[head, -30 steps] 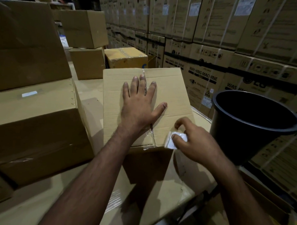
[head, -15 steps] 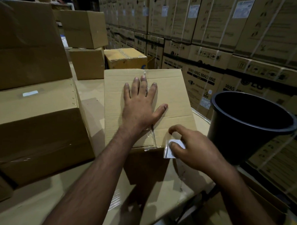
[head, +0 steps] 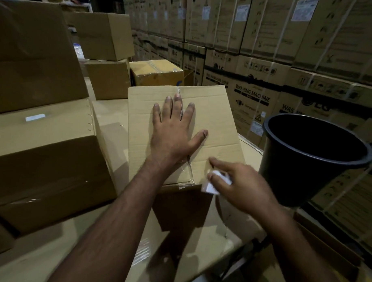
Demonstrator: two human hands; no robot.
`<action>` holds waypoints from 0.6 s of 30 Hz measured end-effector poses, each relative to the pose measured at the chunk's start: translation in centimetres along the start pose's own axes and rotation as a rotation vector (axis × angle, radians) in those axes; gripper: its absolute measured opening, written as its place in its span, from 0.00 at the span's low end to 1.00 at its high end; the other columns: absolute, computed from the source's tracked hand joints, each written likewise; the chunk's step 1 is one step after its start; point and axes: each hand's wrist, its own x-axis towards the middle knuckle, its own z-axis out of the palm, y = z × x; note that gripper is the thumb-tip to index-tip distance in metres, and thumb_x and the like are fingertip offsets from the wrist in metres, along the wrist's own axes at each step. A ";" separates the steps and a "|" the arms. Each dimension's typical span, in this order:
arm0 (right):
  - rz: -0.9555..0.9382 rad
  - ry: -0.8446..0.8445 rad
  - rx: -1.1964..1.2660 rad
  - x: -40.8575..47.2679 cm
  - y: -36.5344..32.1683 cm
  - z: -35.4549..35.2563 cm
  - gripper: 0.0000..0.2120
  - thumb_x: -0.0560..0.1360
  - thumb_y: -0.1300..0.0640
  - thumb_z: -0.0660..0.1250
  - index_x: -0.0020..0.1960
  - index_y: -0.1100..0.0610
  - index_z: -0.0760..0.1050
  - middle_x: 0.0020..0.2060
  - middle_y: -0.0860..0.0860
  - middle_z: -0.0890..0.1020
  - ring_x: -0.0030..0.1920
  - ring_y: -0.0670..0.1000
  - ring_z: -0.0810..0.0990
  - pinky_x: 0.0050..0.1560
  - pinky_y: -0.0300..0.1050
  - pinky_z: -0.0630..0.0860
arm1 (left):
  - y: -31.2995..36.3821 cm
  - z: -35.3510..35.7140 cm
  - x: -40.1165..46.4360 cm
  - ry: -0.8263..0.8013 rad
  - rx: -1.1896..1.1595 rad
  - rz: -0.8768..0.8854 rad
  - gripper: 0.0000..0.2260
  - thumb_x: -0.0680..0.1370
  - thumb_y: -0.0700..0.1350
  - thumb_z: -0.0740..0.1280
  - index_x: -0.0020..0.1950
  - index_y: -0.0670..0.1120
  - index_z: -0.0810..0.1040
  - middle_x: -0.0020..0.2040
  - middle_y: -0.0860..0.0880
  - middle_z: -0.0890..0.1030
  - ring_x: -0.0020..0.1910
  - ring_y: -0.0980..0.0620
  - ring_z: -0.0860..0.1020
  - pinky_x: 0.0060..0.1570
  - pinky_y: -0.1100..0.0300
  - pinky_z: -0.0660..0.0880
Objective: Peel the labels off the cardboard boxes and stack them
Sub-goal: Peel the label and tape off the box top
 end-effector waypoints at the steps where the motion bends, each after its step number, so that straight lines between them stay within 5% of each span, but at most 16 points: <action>1: 0.039 0.045 0.022 0.5 0.6 -0.4 0.23 0.79 0.41 0.62 0.74 0.40 0.67 0.65 0.45 0.79 0.59 0.47 0.79 0.50 0.44 0.75 | 0.0 0.0 0.1 -0.007 0.000 -0.002 0.38 0.77 0.72 0.46 0.82 0.52 0.51 0.82 0.43 0.46 0.81 0.42 0.44 0.76 0.37 0.43; 6: -0.051 -0.039 -0.025 0.1 -0.2 0.6 0.25 0.78 0.41 0.62 0.75 0.40 0.65 0.64 0.45 0.80 0.59 0.49 0.79 0.54 0.47 0.77 | -0.5 0.0 0.4 -0.033 -0.002 0.004 0.38 0.77 0.72 0.46 0.82 0.52 0.49 0.82 0.43 0.45 0.81 0.42 0.43 0.77 0.38 0.42; 10: 0.067 0.083 0.068 1.7 1.5 -1.3 0.22 0.79 0.43 0.63 0.73 0.39 0.68 0.65 0.45 0.79 0.59 0.47 0.78 0.52 0.46 0.77 | -0.4 0.0 0.9 -0.052 0.001 0.005 0.38 0.77 0.72 0.46 0.82 0.53 0.49 0.82 0.43 0.45 0.81 0.42 0.43 0.77 0.38 0.42; 13: -0.049 -0.027 -0.164 0.8 -0.5 0.5 0.26 0.79 0.43 0.60 0.77 0.42 0.62 0.58 0.49 0.82 0.55 0.52 0.79 0.48 0.46 0.75 | -0.6 0.1 0.9 -0.058 -0.006 0.005 0.38 0.77 0.72 0.46 0.82 0.53 0.50 0.82 0.43 0.45 0.81 0.42 0.43 0.77 0.38 0.42; 18: 0.057 0.089 -0.026 2.6 1.1 -1.3 0.22 0.80 0.44 0.61 0.73 0.42 0.68 0.62 0.44 0.81 0.51 0.43 0.76 0.41 0.38 0.71 | -0.5 -0.1 1.6 -0.080 -0.010 -0.010 0.38 0.77 0.72 0.46 0.82 0.53 0.49 0.82 0.43 0.46 0.81 0.43 0.43 0.77 0.38 0.42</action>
